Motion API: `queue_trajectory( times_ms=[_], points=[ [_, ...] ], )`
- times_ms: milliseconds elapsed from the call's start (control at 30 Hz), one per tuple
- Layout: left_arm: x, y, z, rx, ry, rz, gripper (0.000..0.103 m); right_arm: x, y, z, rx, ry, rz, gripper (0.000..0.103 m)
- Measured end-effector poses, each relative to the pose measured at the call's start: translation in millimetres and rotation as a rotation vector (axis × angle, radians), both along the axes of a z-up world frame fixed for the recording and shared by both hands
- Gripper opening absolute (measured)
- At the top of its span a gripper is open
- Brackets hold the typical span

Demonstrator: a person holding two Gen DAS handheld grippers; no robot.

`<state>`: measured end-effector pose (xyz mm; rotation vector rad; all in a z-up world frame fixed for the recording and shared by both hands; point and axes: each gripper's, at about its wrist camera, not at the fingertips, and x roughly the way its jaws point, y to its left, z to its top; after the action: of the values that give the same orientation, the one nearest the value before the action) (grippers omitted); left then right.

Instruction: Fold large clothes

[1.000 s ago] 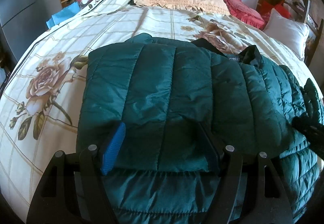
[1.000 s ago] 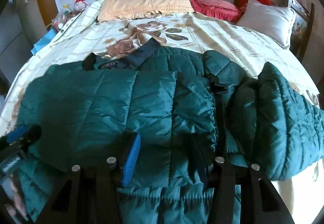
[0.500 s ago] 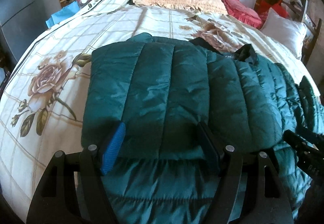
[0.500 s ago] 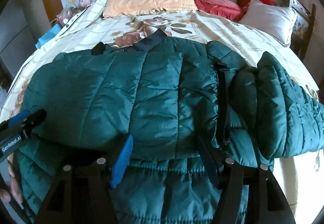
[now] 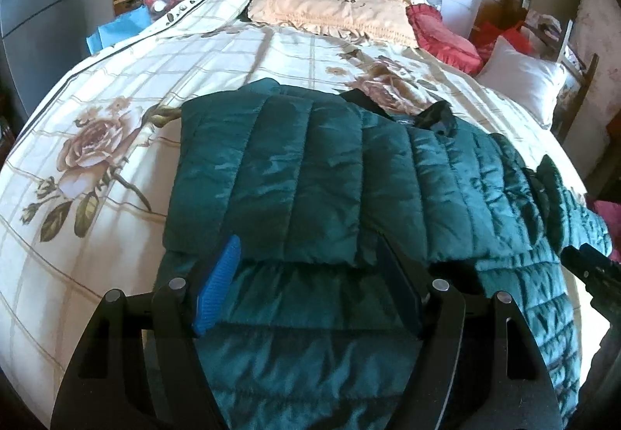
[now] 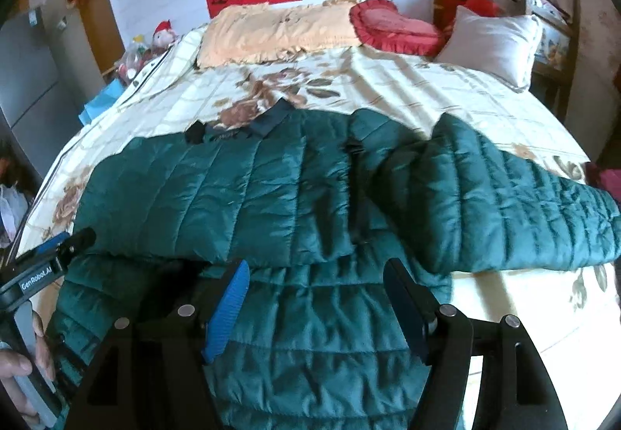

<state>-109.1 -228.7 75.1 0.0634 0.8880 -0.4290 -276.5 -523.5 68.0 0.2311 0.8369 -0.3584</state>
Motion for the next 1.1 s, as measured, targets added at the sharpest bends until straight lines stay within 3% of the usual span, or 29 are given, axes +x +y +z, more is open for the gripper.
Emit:
queue_trajectory(
  times_ms=[200,367,800,1100],
  points=[
    [-15,-2,6,-0.012,-0.001,-0.02,0.073,-17,-3,6,-0.046,0.004,-0.024,0.07],
    [-28,-5,15,-0.03,-0.011,-0.037,0.073,-31,-11,9,-0.043,-0.013,-0.048,0.075],
    [-67,-19,34,-0.064,-0.047,-0.108,0.073,-63,-41,9,-0.033,-0.027,-0.118,0.075],
    [-77,-30,23,-0.041,-0.034,-0.127,0.073,-85,-76,5,-0.045,-0.01,-0.196,0.075]
  ],
)
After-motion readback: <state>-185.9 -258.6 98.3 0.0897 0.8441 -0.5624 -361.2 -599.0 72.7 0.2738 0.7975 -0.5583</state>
